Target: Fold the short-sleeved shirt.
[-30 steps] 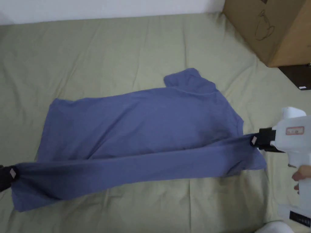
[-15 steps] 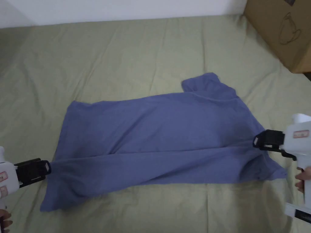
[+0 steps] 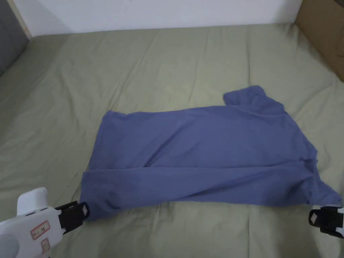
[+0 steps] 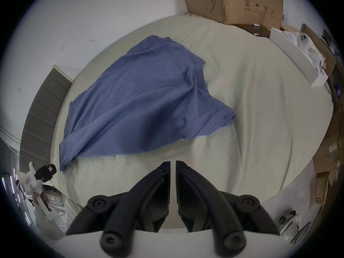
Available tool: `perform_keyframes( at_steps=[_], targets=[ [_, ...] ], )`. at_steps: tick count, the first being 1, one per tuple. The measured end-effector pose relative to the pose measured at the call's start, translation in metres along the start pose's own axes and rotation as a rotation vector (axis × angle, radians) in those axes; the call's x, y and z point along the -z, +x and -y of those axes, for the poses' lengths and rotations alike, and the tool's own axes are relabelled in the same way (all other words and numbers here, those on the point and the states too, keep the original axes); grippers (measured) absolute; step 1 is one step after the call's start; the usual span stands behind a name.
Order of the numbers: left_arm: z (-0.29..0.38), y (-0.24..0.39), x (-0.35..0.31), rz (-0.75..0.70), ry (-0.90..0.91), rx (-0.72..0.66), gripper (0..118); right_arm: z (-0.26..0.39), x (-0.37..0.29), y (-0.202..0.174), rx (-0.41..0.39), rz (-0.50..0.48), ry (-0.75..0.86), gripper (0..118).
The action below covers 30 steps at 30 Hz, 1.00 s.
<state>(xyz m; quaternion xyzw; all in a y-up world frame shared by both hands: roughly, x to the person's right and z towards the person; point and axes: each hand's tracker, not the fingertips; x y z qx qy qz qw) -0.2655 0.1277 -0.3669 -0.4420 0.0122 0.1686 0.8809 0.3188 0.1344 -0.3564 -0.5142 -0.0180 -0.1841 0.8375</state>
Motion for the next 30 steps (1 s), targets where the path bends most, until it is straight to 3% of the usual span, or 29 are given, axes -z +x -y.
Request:
perform_keyframes(
  at_steps=[1,2,3,4,7,9,10,11,12,13,15,17,20,21,22,24,26,27,28,30],
  targets=[
    [-0.003,0.002,0.005,0.003,-0.001,-0.005,71,0.0,-0.002,0.001,0.013,-0.008,0.002,6],
    [-0.005,0.003,0.011,0.006,-0.003,-0.003,88,0.001,-0.003,0.002,0.022,-0.012,0.008,6],
    [-0.006,0.003,0.021,0.004,-0.008,0.0,99,0.0,-0.004,0.003,0.027,-0.016,0.013,6],
    [-0.006,0.003,0.033,-0.022,-0.031,0.007,102,0.0,-0.005,0.003,0.031,-0.016,0.015,6],
    [-0.001,0.0,0.07,-0.125,-0.148,0.019,81,-0.001,-0.005,0.003,0.025,-0.009,0.012,6],
    [-0.001,0.012,0.059,-0.168,-0.087,0.034,63,-0.001,-0.003,0.004,0.026,-0.002,0.014,7],
    [-0.003,0.014,0.055,-0.166,-0.085,0.044,36,-0.003,0.0,0.005,0.026,0.004,0.012,21],
    [-0.005,0.015,0.053,-0.198,-0.06,0.079,7,-0.006,0.003,0.005,0.03,0.009,0.007,45],
    [-0.008,0.011,0.054,-0.125,-0.05,0.078,5,-0.01,0.008,0.008,0.034,0.024,-0.005,73],
    [-0.013,0.011,0.056,-0.133,-0.072,0.046,5,-0.015,0.014,0.009,0.034,0.03,-0.011,90],
    [-0.019,0.009,0.056,-0.13,-0.096,0.02,5,-0.026,0.026,0.014,0.036,0.029,0.006,90],
    [-0.021,0.006,0.05,-0.117,-0.083,0.018,5,-0.039,0.043,0.02,0.073,0.09,0.007,90],
    [-0.028,0.005,0.043,-0.088,-0.071,0.01,5,-0.051,0.073,0.026,0.096,0.091,-0.058,86],
    [-0.03,0.006,0.04,-0.087,-0.067,0.018,5,-0.051,0.078,0.02,0.064,0.145,-0.093,80],
    [-0.032,0.01,0.036,-0.088,-0.064,0.033,5,-0.05,0.073,0.011,0.015,0.172,-0.08,66],
    [-0.035,0.013,0.031,-0.087,-0.053,0.062,5,-0.046,0.058,-0.001,-0.114,0.213,-0.039,62],
    [-0.038,0.018,0.027,-0.088,-0.051,0.083,5,-0.046,0.051,0.001,-0.096,0.158,-0.041,32],
    [-0.039,0.018,0.025,-0.087,-0.049,0.093,5,-0.048,0.049,0.004,-0.041,0.081,-0.037,6],
    [-0.039,0.019,0.023,-0.089,-0.048,0.097,5,-0.049,0.046,0.007,-0.029,0.122,-0.038,5],
    [-0.039,0.018,0.018,-0.084,-0.047,0.106,5,-0.049,0.038,0.01,-0.009,0.1,-0.016,5]
  ],
)
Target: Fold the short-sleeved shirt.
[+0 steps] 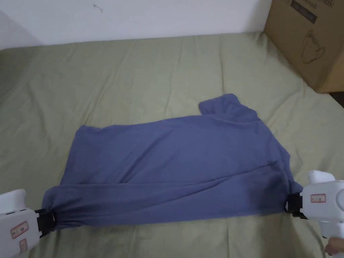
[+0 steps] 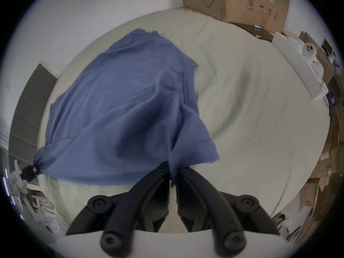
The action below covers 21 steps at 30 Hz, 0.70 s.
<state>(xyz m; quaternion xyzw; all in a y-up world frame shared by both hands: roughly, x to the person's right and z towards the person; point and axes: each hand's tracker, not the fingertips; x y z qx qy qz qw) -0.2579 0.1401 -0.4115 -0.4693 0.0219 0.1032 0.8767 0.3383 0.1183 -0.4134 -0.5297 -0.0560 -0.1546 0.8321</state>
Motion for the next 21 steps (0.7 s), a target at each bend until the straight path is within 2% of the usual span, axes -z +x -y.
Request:
perform_keyframes(
  at_steps=[5,8,15,16,17,19,20,21],
  targets=[
    [0.008,-0.005,-0.019,0.011,0.008,0.026,5,0.01,-0.037,0.009,0.003,-0.066,0.031,5],
    [0.019,-0.005,-0.034,-0.008,0.009,0.047,5,0.026,-0.056,0.011,-0.035,-0.04,0.034,5],
    [0.069,-0.021,-0.053,-0.016,-0.054,0.057,6,0.092,-0.052,0.029,-0.024,-0.037,-0.073,5],
    [0.074,-0.024,-0.048,-0.014,-0.062,0.059,14,0.098,-0.045,0.031,-0.013,-0.049,-0.076,10],
    [0.079,-0.026,-0.042,-0.012,-0.066,0.053,34,0.101,-0.04,0.033,0.008,-0.08,-0.079,29],
    [0.083,-0.031,-0.034,-0.067,-0.077,-0.008,79,0.099,-0.043,0.03,0.05,-0.06,-0.068,85],
    [0.081,-0.033,-0.035,-0.071,-0.069,-0.038,85,0.097,-0.047,0.03,0.058,-0.079,-0.049,90],
    [0.076,-0.035,-0.041,-0.057,-0.058,-0.086,85,0.092,-0.055,0.028,0.052,-0.083,-0.032,90]
  ],
)
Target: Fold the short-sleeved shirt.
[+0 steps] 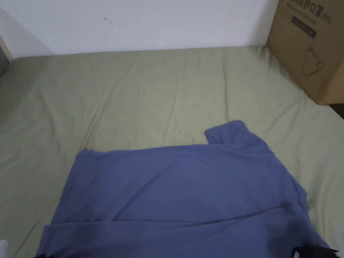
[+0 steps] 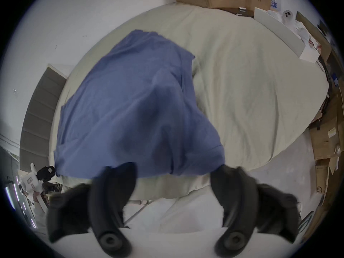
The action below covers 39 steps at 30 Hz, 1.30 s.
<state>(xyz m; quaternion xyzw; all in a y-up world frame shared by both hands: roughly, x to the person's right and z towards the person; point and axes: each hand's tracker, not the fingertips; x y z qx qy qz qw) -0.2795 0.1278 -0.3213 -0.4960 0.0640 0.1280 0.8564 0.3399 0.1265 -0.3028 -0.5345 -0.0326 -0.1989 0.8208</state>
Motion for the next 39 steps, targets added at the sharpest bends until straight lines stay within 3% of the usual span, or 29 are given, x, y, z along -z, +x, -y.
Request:
perform_keyframes(
  at_steps=[2,5,6,7,8,9,10,11,12,14,16,17,18,20,21,23,25,27,28,29,31,32,33,34,35,36,39],
  targets=[
    [-0.012,0.0,-0.015,0.074,0.073,-0.05,85,-0.014,-0.017,-0.008,-0.046,0.034,0.07,90],
    [-0.038,0.013,-0.028,0.094,0.143,-0.007,84,-0.041,-0.038,-0.027,-0.141,0.052,0.15,90],
    [-0.046,0.024,-0.031,0.093,0.163,0.021,77,-0.052,-0.041,-0.035,-0.149,0.059,0.171,89],
    [-0.053,0.033,-0.03,0.102,0.174,0.03,50,-0.061,-0.04,-0.043,-0.151,0.054,0.171,87],
    [-0.058,0.041,-0.026,0.117,0.174,0.045,21,-0.069,-0.038,-0.049,-0.154,0.031,0.183,80],
    [-0.062,0.049,-0.018,0.127,0.18,0.056,2,-0.078,-0.034,-0.051,-0.136,0.016,0.196,66],
    [-0.065,0.056,-0.008,0.148,0.183,0.059,2,-0.084,-0.024,-0.055,-0.105,0.002,0.197,23],
    [-0.068,0.063,-0.001,0.141,0.14,0.07,2,-0.09,-0.012,-0.057,-0.063,0.006,0.185,0],
    [-0.07,0.07,0.008,0.135,0.122,0.068,1,-0.095,0.002,-0.059,-0.015,-0.011,0.147,0],
    [-0.073,0.078,0.021,0.151,0.116,0.086,0,-0.107,0.025,-0.058,-0.004,-0.042,0.111,0],
    [-0.082,0.086,0.033,0.142,0.089,0.106,0,-0.135,0.039,-0.062,-0.05,-0.065,0.074,0],
    [-0.086,0.088,0.036,0.143,0.089,0.121,0,-0.151,0.043,-0.064,-0.085,-0.08,0.085,1],
    [-0.092,0.09,0.04,0.134,0.087,0.13,0,-0.172,0.046,-0.069,-0.119,-0.093,0.095,12],
    [-0.102,0.093,0.044,0.124,0.088,0.136,0,-0.212,0.057,-0.075,-0.143,-0.07,0.133,79],
    [-0.106,0.093,0.045,0.122,0.094,0.135,0,-0.233,0.067,-0.077,-0.142,-0.06,0.141,98],
    [-0.114,0.091,0.051,0.12,0.099,0.13,1,-0.27,0.093,-0.079,-0.156,-0.059,0.144,102],
    [-0.12,0.092,0.058,0.106,0.082,0.127,1,-0.303,0.131,-0.08,-0.193,0.046,0.091,102],
    [-0.122,0.093,0.063,0.096,0.078,0.132,1,-0.319,0.165,-0.079,-0.209,0.121,0.001,100],
    [-0.125,0.092,0.066,0.092,0.065,0.141,6,-0.322,0.181,-0.077,-0.203,0.127,-0.031,88],
    [-0.127,0.091,0.068,0.089,0.058,0.144,17,-0.321,0.191,-0.073,-0.188,0.12,-0.071,71],
    [-0.134,0.089,0.074,0.083,0.055,0.136,54,-0.315,0.197,-0.079,-0.182,0.24,-0.047,63],
    [-0.138,0.088,0.077,0.082,0.048,0.134,54,-0.316,0.189,-0.086,-0.197,0.188,-0.055,63],
    [-0.143,0.087,0.081,0.084,0.047,0.129,60,-0.315,0.183,-0.087,-0.273,0.193,-0.055,58],
    [-0.151,0.088,0.085,0.089,0.044,0.131,76,-0.315,0.178,-0.089,-0.32,0.19,-0.06,38],
    [-0.159,0.09,0.088,0.093,0.04,0.133,86,-0.315,0.176,-0.089,-0.317,0.169,-0.06,11],
    [-0.171,0.092,0.093,0.098,0.039,0.144,91,-0.315,0.172,-0.091,-0.283,0.161,-0.06,1],
    [-0.207,0.099,0.116,0.117,0.043,0.172,93,-0.314,0.177,-0.085,-0.237,0.148,-0.064,1]
  ],
)
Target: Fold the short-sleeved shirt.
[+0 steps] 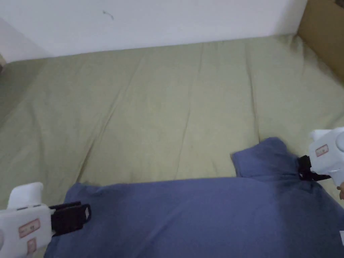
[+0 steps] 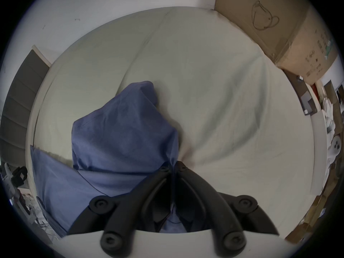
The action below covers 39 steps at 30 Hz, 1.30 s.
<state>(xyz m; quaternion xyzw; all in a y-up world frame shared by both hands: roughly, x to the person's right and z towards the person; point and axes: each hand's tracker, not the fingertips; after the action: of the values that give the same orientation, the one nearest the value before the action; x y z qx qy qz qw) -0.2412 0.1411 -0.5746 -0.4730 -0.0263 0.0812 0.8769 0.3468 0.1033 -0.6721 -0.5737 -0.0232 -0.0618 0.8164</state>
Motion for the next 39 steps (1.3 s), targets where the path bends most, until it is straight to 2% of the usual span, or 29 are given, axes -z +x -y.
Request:
perform_keyframes(
  at_steps=[3,7,8,9,10,11,12,13,14,15,18,21,25,27,30,33,35,37,39],
  targets=[
    [-0.035,-0.006,0.038,-0.051,-0.02,-0.019,93,0.001,0.005,0.004,0.057,-0.015,0.001,1],
    [-0.06,-0.013,0.088,-0.124,-0.053,-0.059,93,0.0,0.004,0.004,0.064,-0.022,-0.003,1],
    [-0.058,-0.018,0.102,-0.118,-0.087,-0.069,80,0.0,0.005,0.004,0.067,-0.022,-0.006,1],
    [-0.052,-0.016,0.114,-0.116,-0.154,-0.073,74,0.0,0.006,0.005,0.078,-0.022,-0.008,1],
    [-0.046,-0.01,0.112,-0.149,-0.079,0.007,72,-0.001,0.008,0.002,0.089,-0.019,-0.009,1],
    [-0.048,-0.006,0.106,-0.173,-0.096,0.053,66,0.0,0.008,0.001,0.103,-0.014,-0.008,1],
    [-0.052,-0.007,0.1,-0.165,-0.101,0.012,54,0.0,0.006,-0.001,0.11,-0.006,-0.007,1],
    [-0.055,-0.008,0.095,-0.163,-0.105,0.005,29,-0.001,0.004,-0.004,0.102,0.004,-0.004,1],
    [-0.056,-0.01,0.092,-0.161,-0.112,0.013,9,-0.001,0.001,-0.007,0.099,0.013,0.001,1],
    [-0.058,-0.011,0.089,-0.17,-0.113,0.019,3,0.0,-0.005,-0.008,0.114,0.02,0.008,2],
    [-0.058,-0.017,0.069,-0.071,-0.132,-0.031,2,0.002,-0.033,-0.005,0.151,-0.016,0.047,1],
    [-0.052,-0.014,0.021,-0.081,-0.049,0.052,2,0.01,-0.078,0.007,0.159,-0.065,0.101,1],
    [-0.023,-0.015,-0.071,0.009,0.058,0.065,2,0.051,-0.145,0.017,0.121,-0.089,0.178,1],
    [-0.005,-0.023,-0.1,0.025,0.055,0.04,2,0.085,-0.174,0.019,0.1,-0.117,0.209,1],
    [0.04,-0.023,-0.139,0.024,0.063,0.054,2,0.146,-0.2,0.019,0.056,-0.104,0.211,1],
    [0.094,-0.023,-0.152,0.017,0.025,0.089,2,0.211,-0.198,0.019,0.036,-0.027,0.153,1],
    [0.126,-0.029,-0.145,0.013,-0.066,0.127,2,0.247,-0.179,0.02,0.047,-0.003,0.102,2],
    [0.156,-0.036,-0.128,-0.013,-0.149,0.082,2,0.277,-0.148,0.023,0.086,-0.008,0.015,1],
    [0.178,-0.044,-0.118,0.028,-0.163,0.031,2,0.298,-0.121,0.019,0.084,0.061,-0.053,1]
  ],
)
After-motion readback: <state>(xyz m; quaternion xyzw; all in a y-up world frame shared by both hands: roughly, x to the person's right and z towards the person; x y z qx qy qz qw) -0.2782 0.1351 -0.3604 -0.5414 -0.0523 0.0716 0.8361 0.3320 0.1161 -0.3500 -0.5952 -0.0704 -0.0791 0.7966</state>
